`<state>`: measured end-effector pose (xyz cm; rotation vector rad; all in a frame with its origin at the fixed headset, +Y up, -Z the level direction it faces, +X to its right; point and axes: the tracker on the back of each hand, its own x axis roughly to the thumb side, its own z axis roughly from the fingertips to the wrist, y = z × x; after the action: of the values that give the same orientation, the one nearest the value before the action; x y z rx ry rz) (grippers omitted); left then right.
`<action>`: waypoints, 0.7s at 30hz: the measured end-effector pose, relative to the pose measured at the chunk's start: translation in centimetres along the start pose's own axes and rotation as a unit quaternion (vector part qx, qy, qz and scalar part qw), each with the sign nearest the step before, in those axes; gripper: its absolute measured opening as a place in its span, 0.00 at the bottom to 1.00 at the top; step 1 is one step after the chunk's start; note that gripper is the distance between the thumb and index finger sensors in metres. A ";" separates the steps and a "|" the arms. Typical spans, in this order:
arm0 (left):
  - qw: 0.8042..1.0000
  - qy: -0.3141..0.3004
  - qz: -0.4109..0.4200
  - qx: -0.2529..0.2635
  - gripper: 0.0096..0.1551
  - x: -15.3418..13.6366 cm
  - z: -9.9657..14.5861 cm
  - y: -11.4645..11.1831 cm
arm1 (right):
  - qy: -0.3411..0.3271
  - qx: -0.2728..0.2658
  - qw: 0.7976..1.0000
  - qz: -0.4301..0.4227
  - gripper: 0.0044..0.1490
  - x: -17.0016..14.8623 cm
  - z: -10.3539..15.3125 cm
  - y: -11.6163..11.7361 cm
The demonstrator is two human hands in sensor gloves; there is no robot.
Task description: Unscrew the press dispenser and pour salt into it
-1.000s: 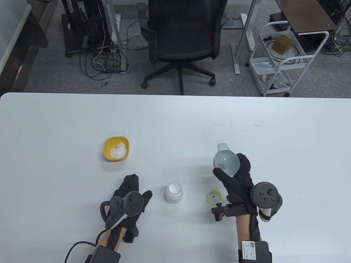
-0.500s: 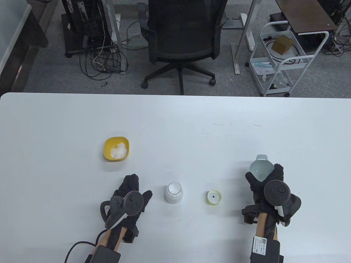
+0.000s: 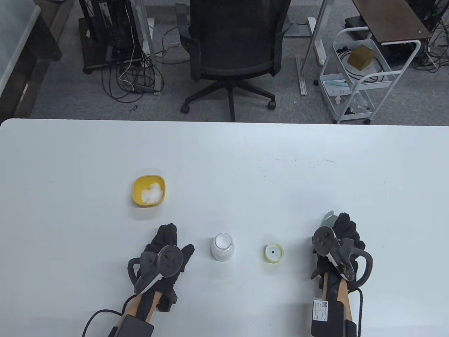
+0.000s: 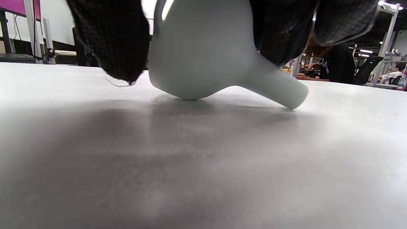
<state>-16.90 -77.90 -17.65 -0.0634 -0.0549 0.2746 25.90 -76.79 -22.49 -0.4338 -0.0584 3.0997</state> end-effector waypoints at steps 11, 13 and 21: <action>1.000 0.003 -0.018 0.015 0.59 -0.2 -0.1 0.6 | -0.094 -0.089 0.991 -0.043 0.64 3.7 1.3 -4.3; 0.999 0.001 -0.028 0.021 0.59 -0.2 -0.1 0.7 | -0.134 -0.093 0.986 -0.036 0.63 5.5 2.0 -4.8; 0.980 -0.029 -0.190 0.050 0.58 0.0 -0.1 1.2 | -0.273 -0.077 0.959 -0.008 0.60 11.4 4.9 -5.3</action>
<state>-17.16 -76.79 -17.87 0.0556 -0.1087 -0.1036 13.63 -71.50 -20.71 0.4309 -0.3055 3.1012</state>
